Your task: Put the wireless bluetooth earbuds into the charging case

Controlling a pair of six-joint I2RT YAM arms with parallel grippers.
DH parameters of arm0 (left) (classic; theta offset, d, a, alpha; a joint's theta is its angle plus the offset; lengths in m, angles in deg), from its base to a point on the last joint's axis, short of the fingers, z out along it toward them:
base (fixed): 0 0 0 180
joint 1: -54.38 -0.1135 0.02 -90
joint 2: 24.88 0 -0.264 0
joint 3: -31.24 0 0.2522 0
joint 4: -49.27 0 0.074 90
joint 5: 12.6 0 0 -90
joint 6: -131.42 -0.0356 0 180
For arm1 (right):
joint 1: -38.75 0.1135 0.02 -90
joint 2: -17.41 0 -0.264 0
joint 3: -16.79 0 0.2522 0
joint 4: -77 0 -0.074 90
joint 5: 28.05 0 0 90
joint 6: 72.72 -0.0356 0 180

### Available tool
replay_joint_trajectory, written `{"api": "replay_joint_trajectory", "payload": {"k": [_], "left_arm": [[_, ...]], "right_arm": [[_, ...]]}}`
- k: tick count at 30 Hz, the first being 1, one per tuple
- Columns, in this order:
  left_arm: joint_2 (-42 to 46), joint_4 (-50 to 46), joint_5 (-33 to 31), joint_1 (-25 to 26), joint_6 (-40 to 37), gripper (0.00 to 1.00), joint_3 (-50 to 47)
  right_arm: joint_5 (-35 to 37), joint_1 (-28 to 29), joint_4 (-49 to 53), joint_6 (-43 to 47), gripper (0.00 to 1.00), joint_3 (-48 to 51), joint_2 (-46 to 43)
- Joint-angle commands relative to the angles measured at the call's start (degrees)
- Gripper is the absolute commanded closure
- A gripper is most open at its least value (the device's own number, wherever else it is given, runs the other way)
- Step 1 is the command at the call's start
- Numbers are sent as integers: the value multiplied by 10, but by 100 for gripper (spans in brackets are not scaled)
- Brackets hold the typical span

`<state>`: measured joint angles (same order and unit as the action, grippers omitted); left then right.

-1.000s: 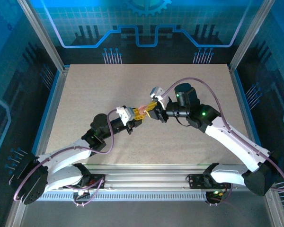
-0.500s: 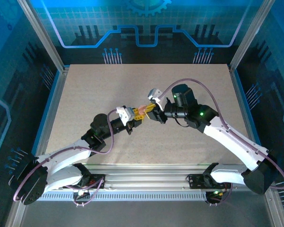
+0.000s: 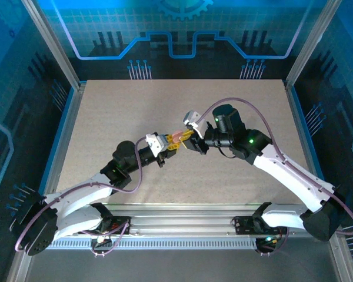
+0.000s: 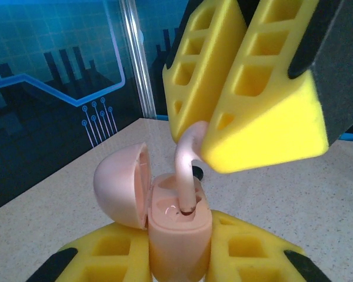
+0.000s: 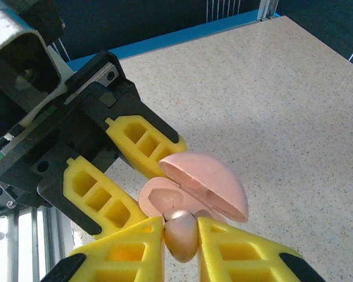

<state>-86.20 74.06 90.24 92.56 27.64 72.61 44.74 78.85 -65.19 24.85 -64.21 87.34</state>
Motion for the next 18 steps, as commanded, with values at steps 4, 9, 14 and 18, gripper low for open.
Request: {"api": "replay_joint_trajectory", "payload": {"k": [4,9,14,18], "left_arm": [[14,-4,-7,9,-42,85,24],[17,-11,-10,11,-56,85,24],[20,-14,-13,13,-65,85,24],[19,-19,-15,17,-72,85,26]], "right_arm": [[7,7,16,3,81,-17,-7],[5,7,24,4,81,-21,-3],[6,7,28,6,81,-21,-2],[6,8,32,8,80,-24,3]]}}
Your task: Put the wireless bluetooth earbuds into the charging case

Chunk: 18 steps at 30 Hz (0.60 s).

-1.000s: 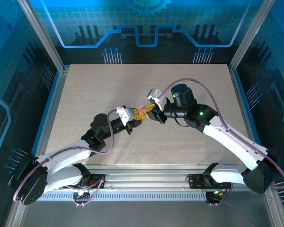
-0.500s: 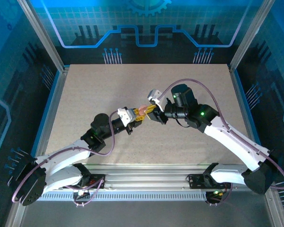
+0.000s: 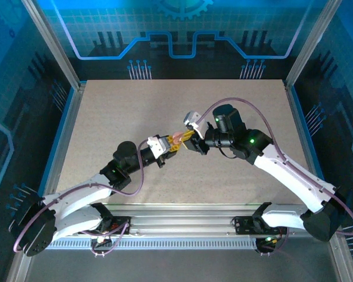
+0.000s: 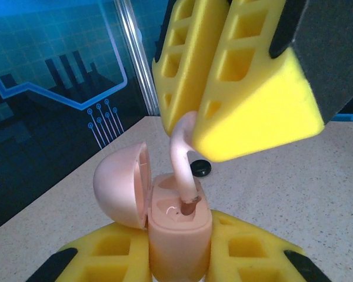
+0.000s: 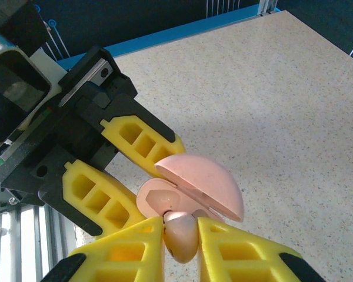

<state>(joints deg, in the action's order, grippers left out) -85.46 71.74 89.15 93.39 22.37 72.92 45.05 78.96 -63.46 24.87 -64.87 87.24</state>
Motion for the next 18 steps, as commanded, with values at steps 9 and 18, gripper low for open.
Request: {"api": "replay_joint_trajectory", "payload": {"k": [9,18], "left_arm": [[21,-1,-14,13,-31,85,22],[36,-11,-19,14,-35,85,22]], "right_arm": [[23,16,35,16,80,-21,9],[39,24,43,17,80,-22,17]]}}
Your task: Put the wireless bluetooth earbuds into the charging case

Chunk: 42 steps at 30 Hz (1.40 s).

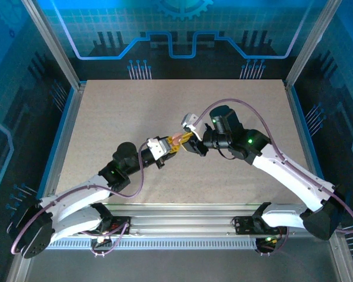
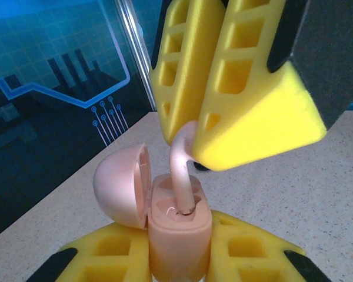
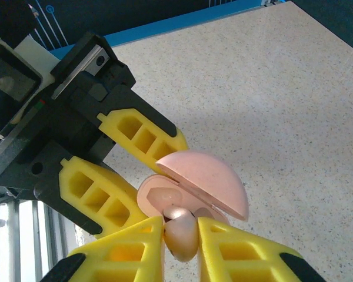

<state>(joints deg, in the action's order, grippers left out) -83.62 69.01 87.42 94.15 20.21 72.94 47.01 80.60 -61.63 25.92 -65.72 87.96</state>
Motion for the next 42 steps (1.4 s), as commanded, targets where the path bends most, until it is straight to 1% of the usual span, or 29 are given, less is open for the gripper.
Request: {"api": "replay_joint_trajectory", "payload": {"k": [1,8,15,21,28,35,42], "left_arm": [[19,16,-1,7,-13,85,22],[14,-4,-12,13,-28,85,29],[8,-14,-38,23,-48,85,35],[7,-12,-54,26,-49,85,34],[-2,-6,-59,28,-45,85,39],[-6,6,-70,28,-39,85,37],[-3,13,-85,28,-38,85,34]], "right_arm": [[21,8,25,7,80,-15,10],[33,15,31,10,80,-23,7],[57,22,45,14,80,-33,12],[70,24,42,10,80,-35,20],[73,33,43,19,80,-40,32],[91,33,39,-10,81,-37,44],[91,32,18,-40,81,-21,37]]}}
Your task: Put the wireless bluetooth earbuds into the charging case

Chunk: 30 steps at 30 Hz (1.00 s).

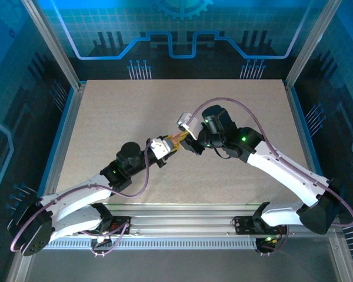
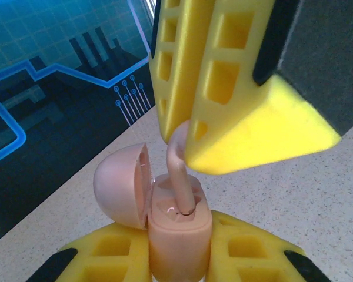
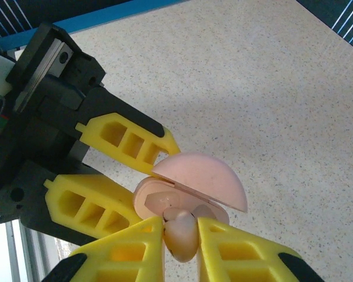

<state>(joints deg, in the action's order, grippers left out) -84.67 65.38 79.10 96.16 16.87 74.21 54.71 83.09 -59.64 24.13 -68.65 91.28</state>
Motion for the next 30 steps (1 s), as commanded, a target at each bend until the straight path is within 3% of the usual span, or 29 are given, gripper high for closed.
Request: {"api": "replay_joint_trajectory", "payload": {"k": [1,30], "left_arm": [[7,51,-4,8,-3,85,21],[-1,84,-73,10,6,85,12]], "right_arm": [[17,8,-2,-30,81,8,5],[29,16,-23,-210,82,16,35]]}}
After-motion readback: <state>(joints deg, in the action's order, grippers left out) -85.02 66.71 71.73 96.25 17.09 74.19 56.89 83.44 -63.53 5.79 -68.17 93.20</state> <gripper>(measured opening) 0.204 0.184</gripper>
